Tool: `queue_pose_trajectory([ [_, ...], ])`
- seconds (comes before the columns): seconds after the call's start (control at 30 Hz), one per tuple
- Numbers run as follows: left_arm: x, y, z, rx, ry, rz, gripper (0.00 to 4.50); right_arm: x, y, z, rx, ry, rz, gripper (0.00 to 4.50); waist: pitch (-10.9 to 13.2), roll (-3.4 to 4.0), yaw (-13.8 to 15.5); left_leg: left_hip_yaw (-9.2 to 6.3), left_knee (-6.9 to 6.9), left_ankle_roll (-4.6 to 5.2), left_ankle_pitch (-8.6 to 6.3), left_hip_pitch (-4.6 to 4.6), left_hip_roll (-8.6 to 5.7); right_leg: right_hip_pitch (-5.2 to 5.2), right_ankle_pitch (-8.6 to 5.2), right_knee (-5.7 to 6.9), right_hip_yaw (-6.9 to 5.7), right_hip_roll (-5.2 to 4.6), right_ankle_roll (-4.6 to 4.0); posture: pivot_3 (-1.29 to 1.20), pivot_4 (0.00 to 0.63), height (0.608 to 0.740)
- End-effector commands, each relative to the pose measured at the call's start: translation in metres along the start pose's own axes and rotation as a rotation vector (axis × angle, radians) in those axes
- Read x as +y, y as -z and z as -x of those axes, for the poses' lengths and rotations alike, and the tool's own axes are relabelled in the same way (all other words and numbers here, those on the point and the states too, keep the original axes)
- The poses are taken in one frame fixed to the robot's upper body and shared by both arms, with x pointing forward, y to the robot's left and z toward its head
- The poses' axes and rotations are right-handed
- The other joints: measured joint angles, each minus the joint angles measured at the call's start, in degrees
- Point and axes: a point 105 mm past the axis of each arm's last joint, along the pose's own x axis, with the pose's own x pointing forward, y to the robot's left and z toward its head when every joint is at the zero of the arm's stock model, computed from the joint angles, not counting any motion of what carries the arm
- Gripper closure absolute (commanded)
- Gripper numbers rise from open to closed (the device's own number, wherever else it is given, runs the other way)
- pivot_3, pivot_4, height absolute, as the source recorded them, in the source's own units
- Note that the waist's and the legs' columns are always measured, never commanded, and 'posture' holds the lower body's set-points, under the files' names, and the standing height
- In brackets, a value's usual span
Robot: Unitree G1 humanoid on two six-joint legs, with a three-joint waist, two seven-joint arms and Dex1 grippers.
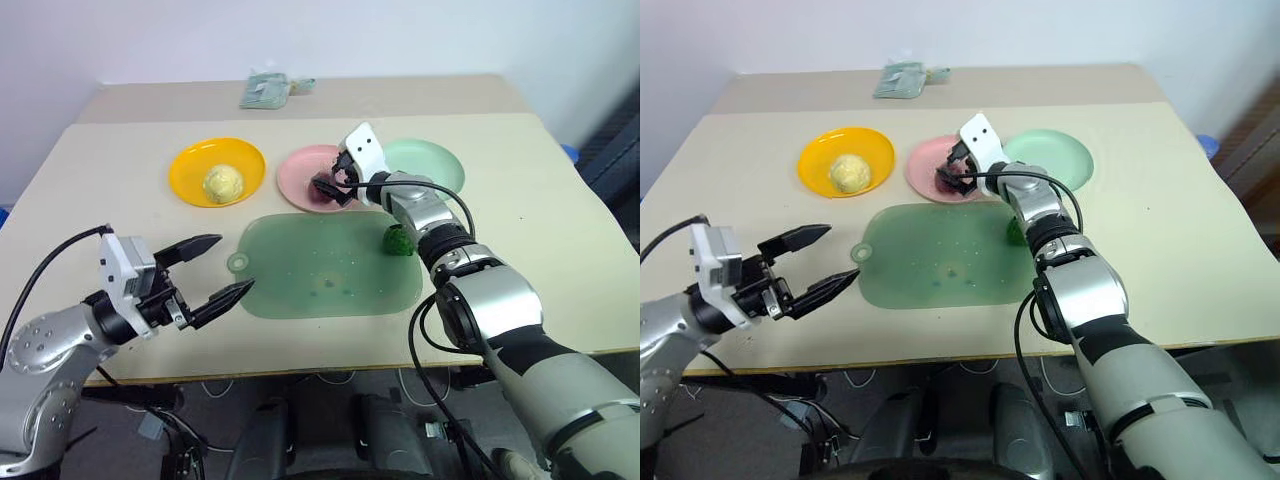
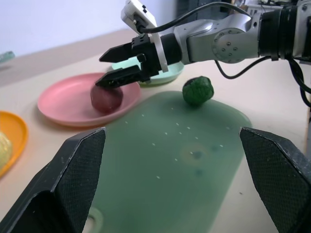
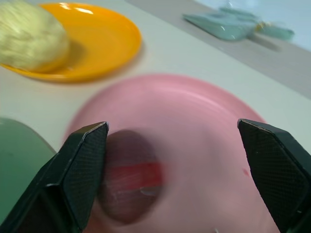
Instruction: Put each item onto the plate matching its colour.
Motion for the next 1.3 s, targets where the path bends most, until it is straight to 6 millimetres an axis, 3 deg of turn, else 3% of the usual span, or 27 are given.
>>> queue_pose_trajectory([
  [0.03, -0.004, -0.014, 0.004, -0.044, -0.033, -0.042, 0.0, -0.007, -0.034, 0.0, -0.106, -0.001, 0.028, 0.02, 0.01, 0.01, -0.02, 0.0, 0.0, 0.0, 0.0, 0.0, 0.0, 0.0, 0.0, 0.0, 0.0, 0.01, 0.0, 0.0, 0.15, 0.74],
  [0.17, -0.008, -0.009, 0.004, -0.04, -0.035, -0.021, 0.0, -0.024, -0.048, 0.018, -0.167, -0.076, 0.013, 0.02, 0.02, 0.03, 0.23, 0.0, 0.02, 0.01, 0.0, 0.0, -0.01, 0.03, 0.0, -0.01, -0.02, 0.03, 0.0, 0.0, 0.15, 0.74],
  [0.33, -0.005, -0.004, -0.006, -0.05, -0.001, -0.007, 0.0, -0.042, -0.047, 0.053, -0.194, -0.176, 0.018, 0.02, 0.02, 0.03, 0.58, -0.01, 0.09, 0.02, 0.0, 0.02, -0.02, 0.1, 0.0, -0.03, -0.08, 0.08, 0.01, 0.0, 0.15, 0.74],
  [0.47, -0.006, 0.0, -0.014, -0.054, 0.047, 0.006, 0.0, -0.051, -0.036, 0.087, -0.154, -0.17, 0.034, 0.02, 0.02, 0.03, 1.05, -0.01, 0.09, 0.05, 0.0, 0.05, -0.02, 0.16, 0.0, -0.05, -0.08, 0.08, 0.01, 0.0, 0.15, 0.74],
  [0.67, -0.005, 0.002, -0.025, -0.069, 0.095, 0.022, 0.0, -0.042, -0.005, 0.132, -0.068, -0.11, -0.007, 0.02, 0.03, 0.06, 1.8, 0.01, 0.13, 0.06, 0.0, 0.04, 0.04, 0.1, 0.0, 0.03, -0.06, 0.09, 0.02, 0.0, 0.15, 0.74],
  [0.77, -0.005, 0.004, -0.027, -0.066, 0.124, 0.029, 0.0, -0.037, -0.001, 0.148, -0.055, -0.078, -0.028, 0.83, 0.03, 0.06, 1.78, 0.03, 0.17, 0.07, 0.0, 0.04, 0.04, 0.11, 0.0, 0.02, -0.05, 0.1, 0.02, 0.0, 0.15, 0.74],
  [0.8, -0.005, 0.003, -0.028, -0.066, 0.132, 0.029, 0.0, -0.034, -0.001, 0.153, -0.051, -0.078, -0.038, 1.33, 0.04, 0.07, 1.86, 0.04, 0.18, 0.07, 0.0, 0.05, 0.03, 0.11, -0.01, 0.02, -0.05, 0.1, 0.02, 0.0, 0.15, 0.74],
  [0.9, -0.002, 0.003, -0.029, -0.066, 0.14, 0.026, 0.0, -0.025, 0.0, 0.159, -0.037, -0.094, -0.067, 1.33, 0.03, 0.06, 1.93, 0.03, 0.21, 0.07, 0.0, 0.04, 0.03, 0.13, -0.01, 0.01, -0.06, 0.18, 0.03, 0.0, 0.15, 0.74],
  [1.07, -0.003, 0.003, -0.032, -0.065, 0.16, 0.028, 0.0, -0.005, 0.02, 0.167, 0.035, -0.172, -0.123, 1.33, 0.03, 0.04, 2.06, 0.03, 0.24, 0.09, 0.0, 0.04, 0.03, 0.17, -0.02, -0.03, -0.07, 0.21, 0.04, 0.0, 0.15, 0.74],
  [1.3, -0.008, 0.002, -0.031, -0.056, 0.177, 0.036, 0.0, -0.005, 0.041, 0.158, 0.061, -0.146, -0.215, 1.33, 0.03, 0.04, 1.94, 0.03, 0.27, 0.09, 0.0, 0.04, 0.06, 0.18, -0.02, -0.03, -0.06, 0.26, 0.04, 0.0, 0.15, 0.74],
])
